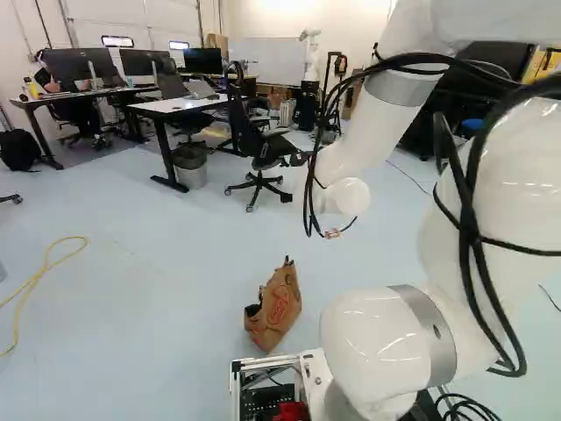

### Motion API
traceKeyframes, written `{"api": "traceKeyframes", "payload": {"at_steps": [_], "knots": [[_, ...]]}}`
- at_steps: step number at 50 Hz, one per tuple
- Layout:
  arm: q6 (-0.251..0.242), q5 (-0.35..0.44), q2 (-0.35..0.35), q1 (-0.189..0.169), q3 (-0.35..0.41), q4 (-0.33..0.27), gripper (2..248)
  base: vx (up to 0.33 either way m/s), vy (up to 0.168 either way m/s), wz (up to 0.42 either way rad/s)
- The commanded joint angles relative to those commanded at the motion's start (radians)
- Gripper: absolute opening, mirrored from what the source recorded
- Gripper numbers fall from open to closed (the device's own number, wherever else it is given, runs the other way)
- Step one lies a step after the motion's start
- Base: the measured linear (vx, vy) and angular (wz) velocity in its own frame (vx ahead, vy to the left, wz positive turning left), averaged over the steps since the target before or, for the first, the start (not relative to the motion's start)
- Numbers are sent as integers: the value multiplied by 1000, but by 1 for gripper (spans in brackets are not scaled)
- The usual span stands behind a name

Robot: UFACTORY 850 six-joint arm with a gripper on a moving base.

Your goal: Pick up the grocery bag from the ground

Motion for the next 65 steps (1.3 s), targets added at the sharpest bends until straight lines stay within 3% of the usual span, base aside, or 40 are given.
{"api": "traceKeyframes", "payload": {"at_steps": [15,35,65], "knots": [[0,-165,-77,0,-80,-74,247,0,0,0],[0,-400,-239,15,-208,-136,247,0,0,0],[0,-425,-469,67,-407,-139,247,0,0,0]]}}
